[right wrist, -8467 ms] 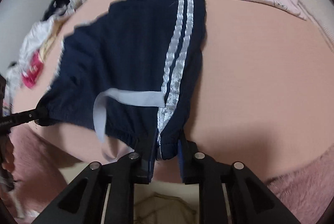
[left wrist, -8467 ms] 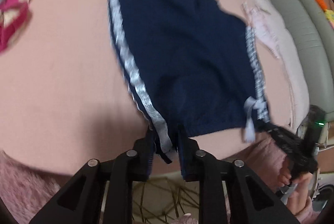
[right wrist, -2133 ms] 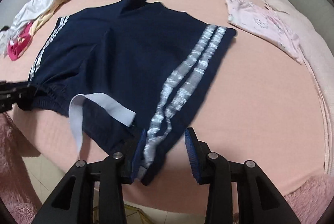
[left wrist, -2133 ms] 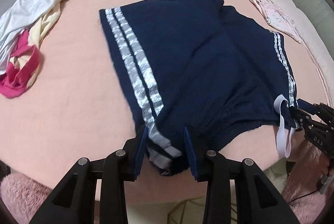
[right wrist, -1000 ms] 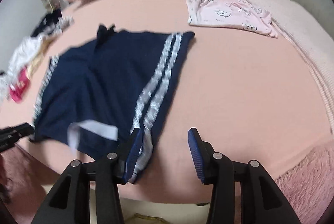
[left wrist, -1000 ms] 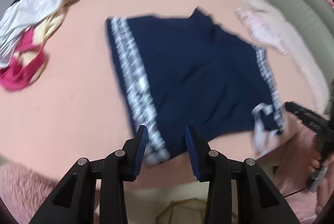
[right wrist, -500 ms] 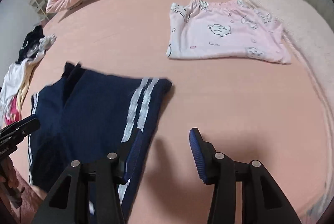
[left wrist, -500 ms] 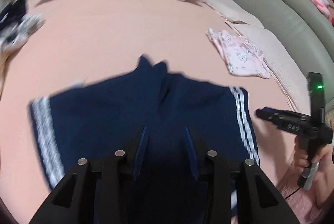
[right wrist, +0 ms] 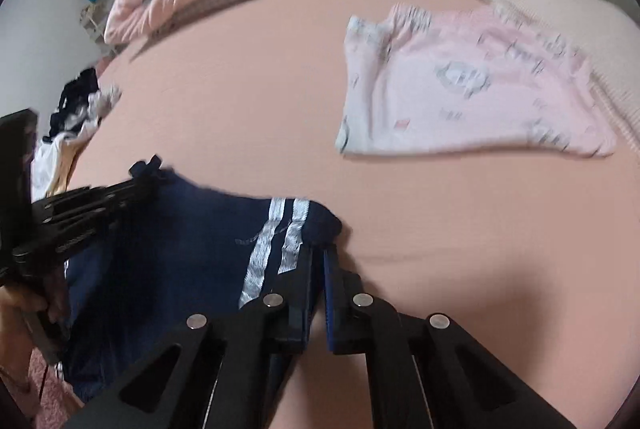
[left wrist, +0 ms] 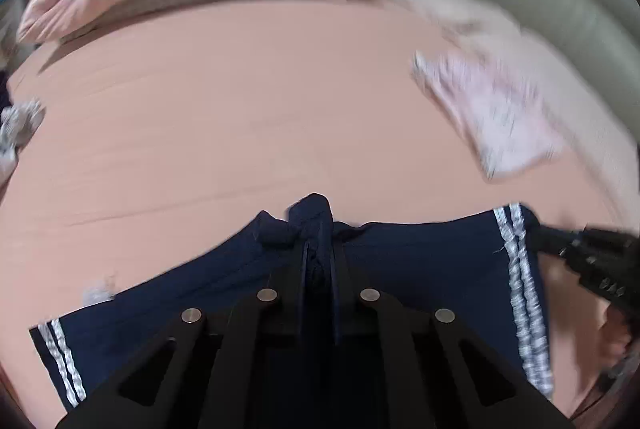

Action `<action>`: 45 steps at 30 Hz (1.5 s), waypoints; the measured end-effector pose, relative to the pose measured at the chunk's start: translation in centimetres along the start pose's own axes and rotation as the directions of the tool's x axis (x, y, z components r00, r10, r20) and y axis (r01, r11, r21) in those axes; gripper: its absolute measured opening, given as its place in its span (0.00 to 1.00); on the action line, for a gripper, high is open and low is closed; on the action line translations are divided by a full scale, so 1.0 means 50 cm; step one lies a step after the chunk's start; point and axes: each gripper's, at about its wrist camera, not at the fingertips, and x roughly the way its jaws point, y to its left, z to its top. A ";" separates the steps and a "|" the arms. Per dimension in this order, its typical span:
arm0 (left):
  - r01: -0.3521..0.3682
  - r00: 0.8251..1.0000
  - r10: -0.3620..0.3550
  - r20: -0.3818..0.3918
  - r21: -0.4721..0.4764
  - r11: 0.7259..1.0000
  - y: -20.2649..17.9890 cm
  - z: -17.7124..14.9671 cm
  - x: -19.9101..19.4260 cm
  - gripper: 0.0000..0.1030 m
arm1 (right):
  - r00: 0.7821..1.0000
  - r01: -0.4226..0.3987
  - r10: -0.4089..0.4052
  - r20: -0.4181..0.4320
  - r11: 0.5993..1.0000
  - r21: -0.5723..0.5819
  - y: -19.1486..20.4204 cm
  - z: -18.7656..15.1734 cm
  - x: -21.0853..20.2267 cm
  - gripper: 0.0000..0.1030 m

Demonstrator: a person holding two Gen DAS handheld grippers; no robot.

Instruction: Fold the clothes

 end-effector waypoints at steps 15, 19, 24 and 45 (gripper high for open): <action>-0.019 0.999 0.019 -0.030 0.002 1.000 0.025 -0.102 -0.139 0.13 | 0.987 0.115 -0.116 0.113 0.993 0.017 0.032 -0.018 -0.089 0.04; -0.023 0.987 0.018 -0.159 -0.029 0.999 0.040 -0.185 -0.170 0.13 | 1.000 -0.013 0.012 -0.017 0.999 -0.046 0.113 -0.079 -0.097 0.05; -0.092 0.960 0.099 -0.263 0.040 0.995 0.035 -0.289 -0.169 0.13 | 0.981 -0.054 0.019 -0.195 0.983 -0.176 0.220 -0.195 -0.044 0.04; 0.066 0.987 -0.086 -0.138 -0.145 0.987 0.136 -0.366 -0.288 0.15 | 0.965 0.196 -0.230 -0.129 0.953 -0.231 0.176 -0.239 -0.123 0.16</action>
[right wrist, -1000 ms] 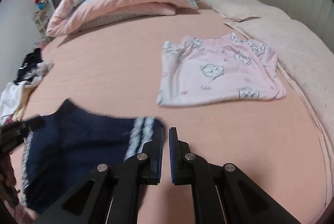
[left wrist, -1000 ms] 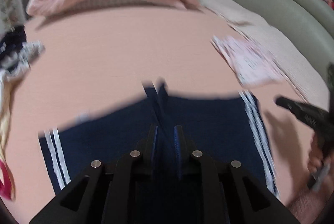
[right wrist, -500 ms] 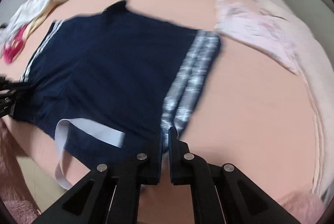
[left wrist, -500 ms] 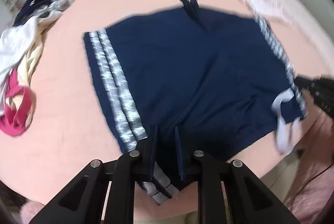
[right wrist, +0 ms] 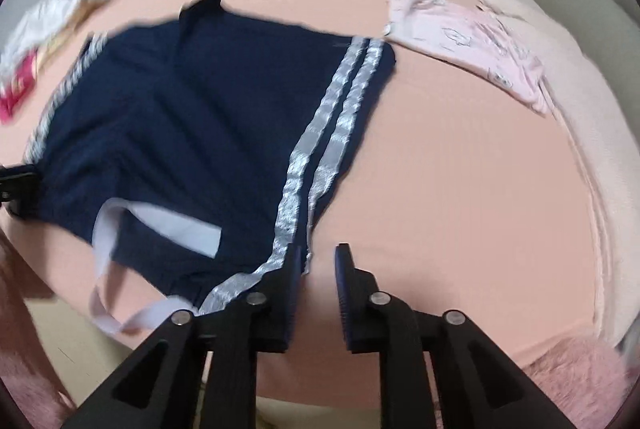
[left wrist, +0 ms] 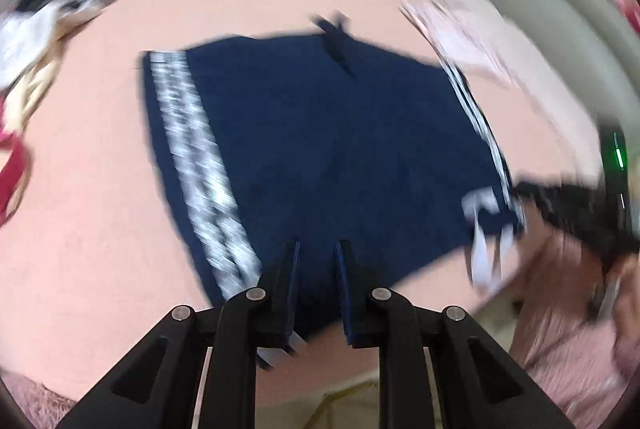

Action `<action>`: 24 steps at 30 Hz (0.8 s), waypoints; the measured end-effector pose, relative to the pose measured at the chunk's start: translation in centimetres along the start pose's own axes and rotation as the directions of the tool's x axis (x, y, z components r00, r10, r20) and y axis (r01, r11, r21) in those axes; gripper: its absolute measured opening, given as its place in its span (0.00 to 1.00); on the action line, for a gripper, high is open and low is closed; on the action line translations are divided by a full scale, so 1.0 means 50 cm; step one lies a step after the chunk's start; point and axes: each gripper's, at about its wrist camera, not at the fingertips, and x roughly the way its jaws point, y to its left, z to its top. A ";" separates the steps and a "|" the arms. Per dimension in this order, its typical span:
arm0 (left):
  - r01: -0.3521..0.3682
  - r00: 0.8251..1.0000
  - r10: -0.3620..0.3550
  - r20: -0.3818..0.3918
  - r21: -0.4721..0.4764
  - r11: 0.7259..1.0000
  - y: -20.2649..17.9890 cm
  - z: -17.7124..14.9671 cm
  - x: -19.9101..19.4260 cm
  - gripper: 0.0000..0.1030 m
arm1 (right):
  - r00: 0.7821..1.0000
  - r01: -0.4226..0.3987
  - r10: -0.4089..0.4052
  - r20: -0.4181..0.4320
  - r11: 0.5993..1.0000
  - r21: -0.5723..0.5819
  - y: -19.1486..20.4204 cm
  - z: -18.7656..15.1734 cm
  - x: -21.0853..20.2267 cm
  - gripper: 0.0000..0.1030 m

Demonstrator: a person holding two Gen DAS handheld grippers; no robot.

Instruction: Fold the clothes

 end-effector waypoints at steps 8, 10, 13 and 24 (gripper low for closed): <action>-0.010 0.999 0.022 0.046 -0.256 0.967 0.168 0.108 0.034 0.35 | 0.995 -0.084 0.085 0.061 0.996 -0.011 -0.019 0.116 -0.015 0.29; 0.030 0.998 -0.014 0.053 -0.304 0.952 0.201 0.125 0.059 0.35 | 0.998 -0.029 0.028 0.064 1.000 0.013 -0.043 0.147 0.027 0.33; 0.059 0.995 -0.031 0.092 -0.327 0.943 0.229 0.143 0.079 0.35 | 0.999 -0.054 0.054 0.005 0.986 0.155 -0.110 0.163 0.105 0.33; -0.400 0.905 0.418 0.082 -0.174 0.900 0.213 0.180 0.113 0.14 | 0.989 0.052 -0.057 0.136 0.998 0.042 -0.123 0.211 0.157 0.15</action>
